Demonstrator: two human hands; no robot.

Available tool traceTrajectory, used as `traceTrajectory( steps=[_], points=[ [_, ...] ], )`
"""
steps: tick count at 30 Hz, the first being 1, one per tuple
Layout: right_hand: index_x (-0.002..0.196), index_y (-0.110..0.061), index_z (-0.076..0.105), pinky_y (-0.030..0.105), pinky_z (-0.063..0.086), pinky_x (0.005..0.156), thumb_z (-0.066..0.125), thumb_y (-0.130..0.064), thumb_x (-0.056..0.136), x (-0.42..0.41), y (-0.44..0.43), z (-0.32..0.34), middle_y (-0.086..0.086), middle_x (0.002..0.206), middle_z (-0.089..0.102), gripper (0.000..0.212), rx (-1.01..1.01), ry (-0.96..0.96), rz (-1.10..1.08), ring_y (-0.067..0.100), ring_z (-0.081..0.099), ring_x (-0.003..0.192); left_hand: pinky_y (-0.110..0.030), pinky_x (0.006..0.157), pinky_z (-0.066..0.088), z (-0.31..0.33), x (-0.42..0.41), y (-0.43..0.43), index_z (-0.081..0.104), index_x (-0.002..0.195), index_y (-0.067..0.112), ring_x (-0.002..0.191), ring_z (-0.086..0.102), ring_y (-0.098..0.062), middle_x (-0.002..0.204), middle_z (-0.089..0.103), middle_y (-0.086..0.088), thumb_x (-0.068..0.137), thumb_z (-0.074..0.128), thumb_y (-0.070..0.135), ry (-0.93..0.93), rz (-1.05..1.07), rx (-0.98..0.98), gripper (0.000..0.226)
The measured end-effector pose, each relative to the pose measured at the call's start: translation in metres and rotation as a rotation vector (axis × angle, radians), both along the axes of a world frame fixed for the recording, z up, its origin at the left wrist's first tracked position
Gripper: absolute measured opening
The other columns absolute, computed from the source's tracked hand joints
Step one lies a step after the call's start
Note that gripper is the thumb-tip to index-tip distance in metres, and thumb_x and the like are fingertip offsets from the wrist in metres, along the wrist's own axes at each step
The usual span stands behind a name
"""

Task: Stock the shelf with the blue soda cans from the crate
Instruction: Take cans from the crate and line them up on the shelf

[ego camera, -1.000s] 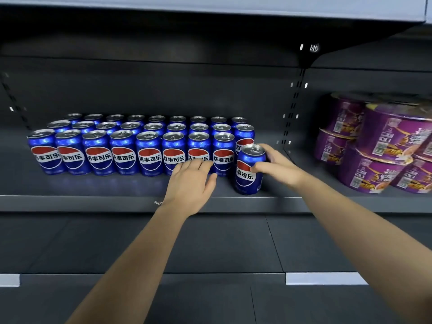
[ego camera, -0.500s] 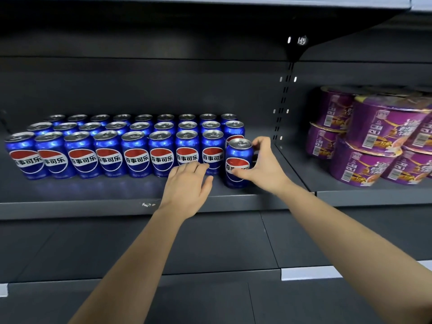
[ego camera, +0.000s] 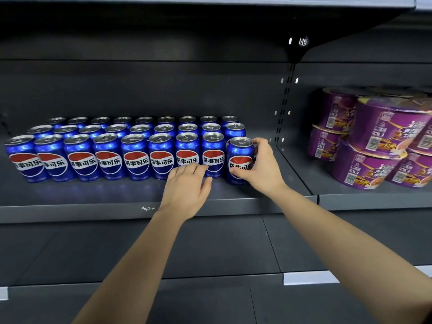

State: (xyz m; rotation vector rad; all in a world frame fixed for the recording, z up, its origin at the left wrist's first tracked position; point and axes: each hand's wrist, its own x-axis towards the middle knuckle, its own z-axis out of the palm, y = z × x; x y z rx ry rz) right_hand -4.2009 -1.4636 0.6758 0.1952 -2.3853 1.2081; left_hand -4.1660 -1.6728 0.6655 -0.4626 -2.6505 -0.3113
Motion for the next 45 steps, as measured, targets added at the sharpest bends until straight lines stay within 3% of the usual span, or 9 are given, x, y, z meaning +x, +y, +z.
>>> traceTrajectory(
  steps=[7, 13, 19, 24, 30, 33, 36, 40, 45],
  points=[
    [0.134, -0.021, 0.038, 0.024, 0.043, 0.086, 0.084, -0.025, 0.07, -0.013, -0.003, 0.0, 0.001, 0.131, 0.045, 0.079, 0.014, 0.016, -0.026, 0.006, 0.049, 0.101, -0.032, 0.106, 0.023, -0.004, -0.004, 0.001, 0.05, 0.135, 0.018, 0.124, 0.045, -0.02, 0.133, 0.054, 0.0, 0.1, 0.038, 0.034, 0.005, 0.018, 0.012, 0.04],
    [0.135, -0.021, 0.037, 0.026, 0.043, 0.088, 0.084, -0.027, 0.071, -0.022, -0.002, -0.004, 0.002, 0.132, 0.046, 0.08, 0.024, 0.026, -0.025, 0.005, 0.046, 0.103, -0.034, 0.103, 0.028, -0.011, -0.004, -0.002, 0.053, 0.132, 0.017, 0.117, 0.05, -0.021, 0.127, 0.057, 0.0, 0.099, 0.04, 0.034, -0.003, 0.05, 0.021, 0.039],
    [0.138, -0.022, 0.037, 0.028, 0.045, 0.091, 0.083, -0.026, 0.072, -0.026, -0.002, -0.007, 0.001, 0.135, 0.046, 0.081, 0.002, 0.022, -0.015, 0.011, 0.051, 0.111, -0.035, 0.1, 0.031, -0.011, 0.003, -0.008, 0.052, 0.132, 0.017, 0.115, 0.052, -0.021, 0.125, 0.058, 0.0, 0.099, 0.036, 0.037, -0.017, 0.101, -0.003, 0.042],
    [0.143, -0.017, 0.033, 0.036, 0.04, 0.103, 0.084, -0.029, 0.072, -0.026, -0.007, -0.012, 0.005, 0.138, 0.043, 0.089, -0.003, 0.005, -0.051, 0.021, 0.041, 0.129, -0.035, 0.101, 0.031, -0.009, 0.016, -0.017, 0.053, 0.13, 0.015, 0.114, 0.053, -0.021, 0.122, 0.061, -0.001, 0.099, 0.04, 0.035, -0.019, 0.146, -0.018, 0.039],
    [0.148, -0.006, 0.026, 0.041, 0.031, 0.108, 0.077, -0.035, 0.077, -0.018, -0.019, -0.006, 0.015, 0.143, 0.037, 0.092, -0.03, -0.081, -0.175, 0.033, 0.033, 0.134, -0.037, 0.098, 0.034, -0.009, 0.036, -0.037, 0.056, 0.127, 0.015, 0.108, 0.056, -0.023, 0.114, 0.063, -0.001, 0.097, 0.042, 0.035, 0.002, 0.223, -0.032, 0.039],
    [0.136, -0.004, 0.037, 0.032, 0.031, 0.099, 0.075, -0.026, 0.077, -0.001, -0.03, -0.007, 0.015, 0.134, 0.042, 0.073, -0.04, 0.04, -0.28, 0.033, 0.038, 0.125, -0.039, 0.091, 0.039, -0.012, 0.05, -0.052, 0.06, 0.12, 0.014, 0.1, 0.059, -0.025, 0.106, 0.066, -0.002, 0.094, 0.035, 0.039, 0.025, 0.254, -0.022, 0.044],
    [0.117, -0.003, 0.048, 0.025, 0.034, 0.086, 0.071, -0.018, 0.075, 0.016, -0.05, -0.016, 0.012, 0.116, 0.051, 0.05, -0.056, 0.167, -0.134, 0.028, 0.049, 0.106, -0.041, 0.092, 0.038, -0.019, 0.066, -0.069, 0.06, 0.119, 0.015, 0.103, 0.059, -0.029, 0.109, 0.066, -0.005, 0.094, 0.035, 0.038, 0.001, 0.306, -0.026, 0.043],
    [0.109, -0.012, 0.053, 0.036, 0.048, 0.073, 0.066, -0.023, 0.078, 0.041, -0.082, -0.026, 0.004, 0.097, 0.058, 0.035, 0.011, 0.087, 0.035, 0.022, 0.056, 0.084, -0.04, 0.096, 0.034, -0.028, 0.095, -0.094, 0.06, 0.12, 0.017, 0.105, 0.057, -0.03, 0.111, 0.066, -0.006, 0.097, 0.041, 0.032, -0.017, 0.341, -0.012, 0.033],
    [0.113, -0.012, 0.061, 0.035, 0.044, 0.083, 0.063, -0.025, 0.083, 0.077, -0.125, -0.037, 0.006, 0.106, 0.06, 0.033, 0.255, 0.037, 0.084, 0.026, 0.054, 0.102, -0.041, 0.099, 0.032, -0.038, 0.148, -0.141, 0.057, 0.127, 0.016, 0.111, 0.055, -0.03, 0.117, 0.064, -0.006, 0.098, 0.042, 0.033, -0.026, 0.375, -0.009, 0.037]
  ],
)
